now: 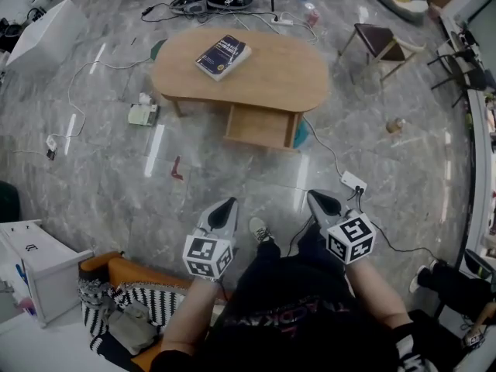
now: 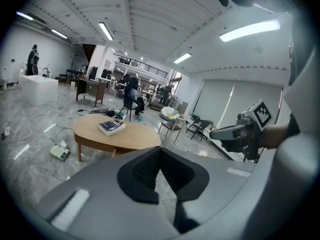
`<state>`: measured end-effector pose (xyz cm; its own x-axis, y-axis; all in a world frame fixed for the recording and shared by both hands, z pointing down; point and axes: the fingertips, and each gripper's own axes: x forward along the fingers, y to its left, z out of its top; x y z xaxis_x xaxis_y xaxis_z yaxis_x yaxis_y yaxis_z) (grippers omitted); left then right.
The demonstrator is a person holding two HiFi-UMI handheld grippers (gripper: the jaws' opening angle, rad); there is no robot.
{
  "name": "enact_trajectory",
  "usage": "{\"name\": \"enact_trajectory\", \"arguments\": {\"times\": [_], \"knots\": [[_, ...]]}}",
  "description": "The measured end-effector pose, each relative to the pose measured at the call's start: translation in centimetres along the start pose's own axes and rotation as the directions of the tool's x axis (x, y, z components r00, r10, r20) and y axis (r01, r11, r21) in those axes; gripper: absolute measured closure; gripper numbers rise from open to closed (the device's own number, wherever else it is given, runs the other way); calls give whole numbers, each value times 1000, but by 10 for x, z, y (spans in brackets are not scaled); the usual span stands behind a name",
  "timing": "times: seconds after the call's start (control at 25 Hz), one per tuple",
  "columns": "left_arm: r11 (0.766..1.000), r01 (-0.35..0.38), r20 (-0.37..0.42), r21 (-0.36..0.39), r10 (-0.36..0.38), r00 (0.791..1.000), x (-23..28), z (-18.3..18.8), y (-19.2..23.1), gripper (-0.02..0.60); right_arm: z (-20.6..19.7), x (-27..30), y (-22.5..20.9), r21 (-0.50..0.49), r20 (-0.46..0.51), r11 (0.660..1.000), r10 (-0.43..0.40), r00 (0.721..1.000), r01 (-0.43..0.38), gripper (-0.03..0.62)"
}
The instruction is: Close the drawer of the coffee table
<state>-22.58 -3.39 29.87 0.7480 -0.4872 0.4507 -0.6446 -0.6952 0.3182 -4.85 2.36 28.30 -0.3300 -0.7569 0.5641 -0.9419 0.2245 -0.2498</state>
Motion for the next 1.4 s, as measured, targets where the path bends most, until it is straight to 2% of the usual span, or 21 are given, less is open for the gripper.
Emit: {"name": "enact_trajectory", "arguments": {"times": [0.4,0.72,1.08,1.28,1.4], "knots": [[1000,-8,-10,25,9,1000,9,-5,7,583,-8,-8,-11,21,13,999,-35,999,34,594],[999,-17,-37,42,18,999,45,4,7,583,-8,-3,-49,57,10,997,-53,999,52,594],[997,-23,-54,76,27,998,109,30,28,581,5,47,-120,109,7,993,-55,998,54,594],[989,-40,-95,143,54,994,157,24,47,581,-2,86,-169,153,-22,986,-63,998,66,594],[988,-44,-117,149,61,991,190,15,58,581,-12,111,-196,167,-42,984,-61,997,67,594]]}}
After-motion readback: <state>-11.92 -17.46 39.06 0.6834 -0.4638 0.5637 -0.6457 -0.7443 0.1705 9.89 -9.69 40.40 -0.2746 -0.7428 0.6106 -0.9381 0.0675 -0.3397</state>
